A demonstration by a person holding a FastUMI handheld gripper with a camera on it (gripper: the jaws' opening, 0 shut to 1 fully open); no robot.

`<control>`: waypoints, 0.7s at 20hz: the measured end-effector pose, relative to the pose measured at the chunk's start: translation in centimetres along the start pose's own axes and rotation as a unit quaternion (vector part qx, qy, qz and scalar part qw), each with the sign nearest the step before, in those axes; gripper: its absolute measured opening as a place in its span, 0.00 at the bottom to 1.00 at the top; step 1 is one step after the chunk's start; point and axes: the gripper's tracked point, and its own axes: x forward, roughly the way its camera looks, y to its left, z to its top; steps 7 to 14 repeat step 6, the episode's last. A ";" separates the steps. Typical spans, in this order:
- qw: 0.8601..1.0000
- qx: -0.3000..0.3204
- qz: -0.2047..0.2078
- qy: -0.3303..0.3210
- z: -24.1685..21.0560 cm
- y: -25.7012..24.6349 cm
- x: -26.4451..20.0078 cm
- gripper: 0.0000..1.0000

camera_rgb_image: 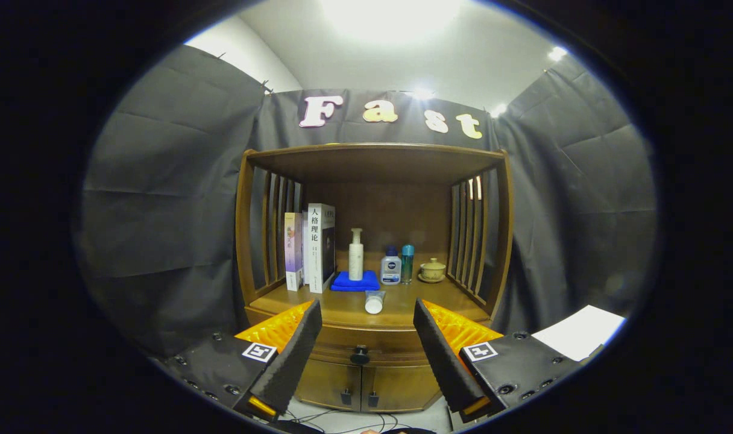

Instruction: Pull open the drawer, take out the items inside it, and place them on the countertop above the cabinet.

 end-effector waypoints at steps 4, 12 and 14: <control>1.000 0.019 -0.009 -0.001 -0.3 -1.8 -0.4 0.96; 1.000 0.024 -0.013 0.001 -0.6 -2.5 -0.4 0.96; 1.000 0.024 -0.013 0.001 -0.6 -2.5 -0.4 0.96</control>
